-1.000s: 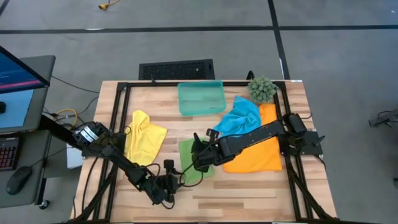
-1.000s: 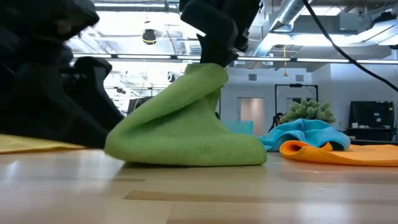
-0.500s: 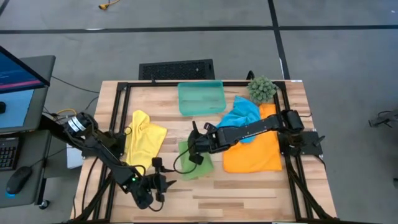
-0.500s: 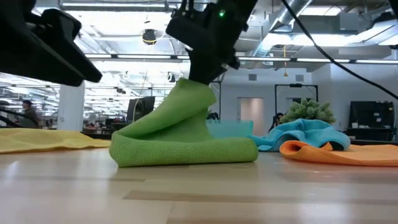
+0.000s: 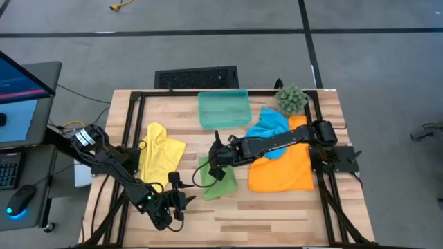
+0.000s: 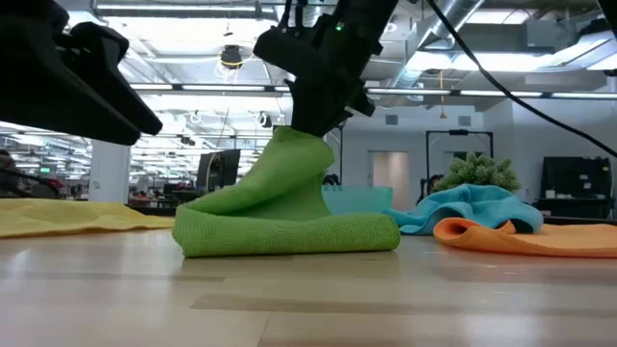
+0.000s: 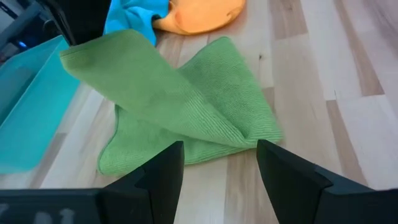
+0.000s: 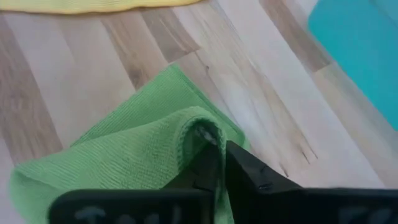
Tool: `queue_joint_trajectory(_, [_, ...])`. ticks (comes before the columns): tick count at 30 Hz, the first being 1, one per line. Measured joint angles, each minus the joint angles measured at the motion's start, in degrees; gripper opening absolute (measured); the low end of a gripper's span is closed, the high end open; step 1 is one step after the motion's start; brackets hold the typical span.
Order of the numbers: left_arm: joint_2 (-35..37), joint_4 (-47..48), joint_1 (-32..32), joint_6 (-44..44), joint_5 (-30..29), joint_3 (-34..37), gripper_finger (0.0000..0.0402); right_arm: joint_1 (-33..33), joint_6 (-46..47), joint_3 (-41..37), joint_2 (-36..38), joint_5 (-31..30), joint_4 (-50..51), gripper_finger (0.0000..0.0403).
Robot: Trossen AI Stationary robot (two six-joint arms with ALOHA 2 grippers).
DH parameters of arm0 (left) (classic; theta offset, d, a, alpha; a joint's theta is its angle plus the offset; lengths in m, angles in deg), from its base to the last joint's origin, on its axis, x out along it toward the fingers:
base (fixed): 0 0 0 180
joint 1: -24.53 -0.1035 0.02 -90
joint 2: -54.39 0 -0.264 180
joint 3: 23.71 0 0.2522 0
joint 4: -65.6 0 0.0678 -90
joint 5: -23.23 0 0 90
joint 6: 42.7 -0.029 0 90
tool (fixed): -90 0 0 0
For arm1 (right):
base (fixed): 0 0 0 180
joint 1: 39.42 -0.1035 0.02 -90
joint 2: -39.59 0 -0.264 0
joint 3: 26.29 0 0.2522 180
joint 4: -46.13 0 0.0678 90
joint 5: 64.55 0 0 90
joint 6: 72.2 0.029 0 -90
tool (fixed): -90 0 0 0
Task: Roll microfiber towels into tight, uniform cylinder then place into a basket
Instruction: Roll the green microfiber cloth
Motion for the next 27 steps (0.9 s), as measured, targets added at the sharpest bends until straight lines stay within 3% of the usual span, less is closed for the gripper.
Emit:
queue_joint_trajectory(15, [0.00, 0.15, 0.06, 1.48, 2.76, 0.00, 0.0196, 4.26, 2.28, 0.00, 0.28, 5.05, -0.55, 0.0183])
queue_joint_trajectory(23, [-0.02, 6.04, 1.17, 6.82, 3.19, 0.00, 0.0196, 0.08, -4.97, -0.16, 0.57, 9.78, 9.81, 0.0182])
queue_joint_trajectory(27, [-0.02, 7.93, 1.53, 8.82, 3.19, 0.00, 0.0196, -4.82, -7.79, -3.45, -0.24, 9.83, 7.99, 0.0167])
